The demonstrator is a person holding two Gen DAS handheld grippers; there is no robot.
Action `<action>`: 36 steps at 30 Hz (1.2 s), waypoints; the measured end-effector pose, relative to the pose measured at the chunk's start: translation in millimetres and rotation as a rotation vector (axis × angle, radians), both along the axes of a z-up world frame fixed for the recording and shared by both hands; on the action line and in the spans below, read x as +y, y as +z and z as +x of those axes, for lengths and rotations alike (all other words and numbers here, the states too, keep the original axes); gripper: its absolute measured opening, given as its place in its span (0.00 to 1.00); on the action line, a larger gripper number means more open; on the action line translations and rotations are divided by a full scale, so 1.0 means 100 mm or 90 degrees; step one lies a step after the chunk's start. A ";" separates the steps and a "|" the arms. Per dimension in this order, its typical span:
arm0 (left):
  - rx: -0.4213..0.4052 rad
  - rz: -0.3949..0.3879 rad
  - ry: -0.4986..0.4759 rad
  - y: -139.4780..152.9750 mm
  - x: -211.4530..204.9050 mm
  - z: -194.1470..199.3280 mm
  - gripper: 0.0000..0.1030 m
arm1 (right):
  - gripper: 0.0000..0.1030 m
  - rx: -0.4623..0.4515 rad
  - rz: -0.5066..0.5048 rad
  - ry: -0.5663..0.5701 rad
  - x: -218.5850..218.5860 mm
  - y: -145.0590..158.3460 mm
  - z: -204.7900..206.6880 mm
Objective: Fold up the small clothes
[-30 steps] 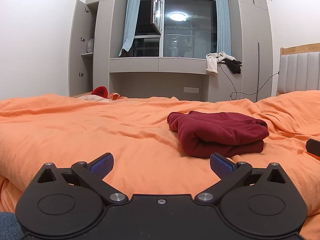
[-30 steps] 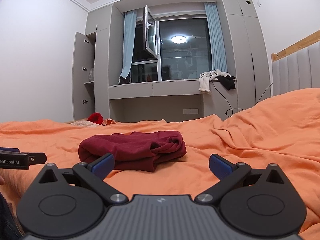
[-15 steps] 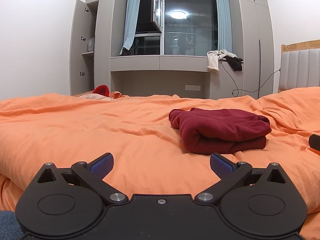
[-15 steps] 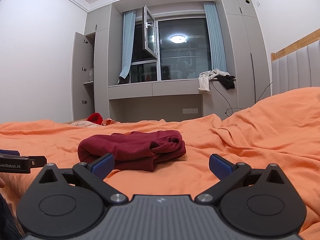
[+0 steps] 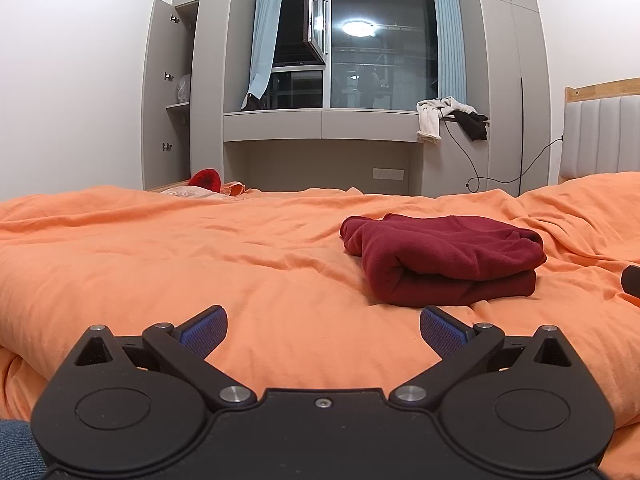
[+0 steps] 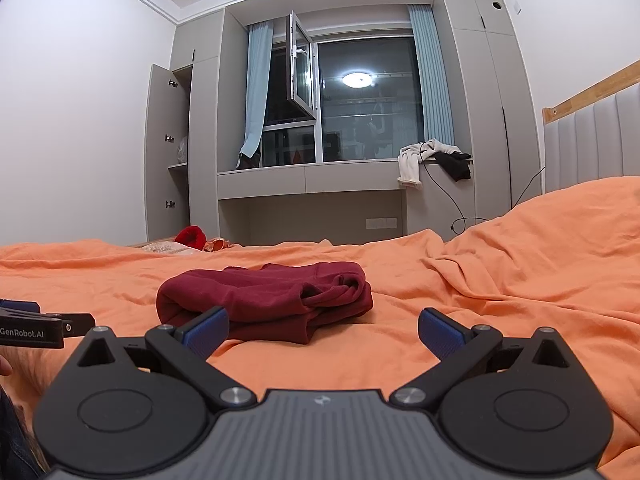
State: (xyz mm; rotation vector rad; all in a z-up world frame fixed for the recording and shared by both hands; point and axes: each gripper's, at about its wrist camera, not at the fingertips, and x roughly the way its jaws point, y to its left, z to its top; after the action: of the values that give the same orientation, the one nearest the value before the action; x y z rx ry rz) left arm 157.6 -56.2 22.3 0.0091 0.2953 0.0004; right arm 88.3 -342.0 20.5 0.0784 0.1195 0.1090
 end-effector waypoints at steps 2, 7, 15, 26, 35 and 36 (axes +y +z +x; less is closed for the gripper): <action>0.000 0.000 0.000 0.00 0.00 0.00 0.99 | 1.00 0.000 0.001 0.000 0.00 0.00 0.00; 0.000 -0.001 0.000 0.00 0.00 0.00 0.99 | 1.00 -0.001 -0.001 0.001 0.00 0.00 0.00; 0.000 0.000 -0.002 -0.01 0.00 0.00 1.00 | 1.00 -0.002 -0.002 0.001 -0.01 -0.01 0.01; 0.000 0.021 -0.018 -0.04 -0.08 -0.03 1.00 | 1.00 -0.004 -0.005 0.001 -0.01 -0.02 0.01; 0.015 0.022 -0.006 -0.04 -0.10 -0.01 1.00 | 1.00 -0.004 -0.006 -0.001 -0.03 -0.03 0.02; 0.017 0.019 -0.008 -0.04 -0.09 -0.01 1.00 | 1.00 -0.005 -0.006 -0.002 -0.04 -0.03 0.02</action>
State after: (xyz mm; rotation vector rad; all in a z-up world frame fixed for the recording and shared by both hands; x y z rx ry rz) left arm 157.0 -65.1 18.0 0.0406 0.3223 -0.0075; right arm 90.0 -345.7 17.1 0.0684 0.1121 0.1061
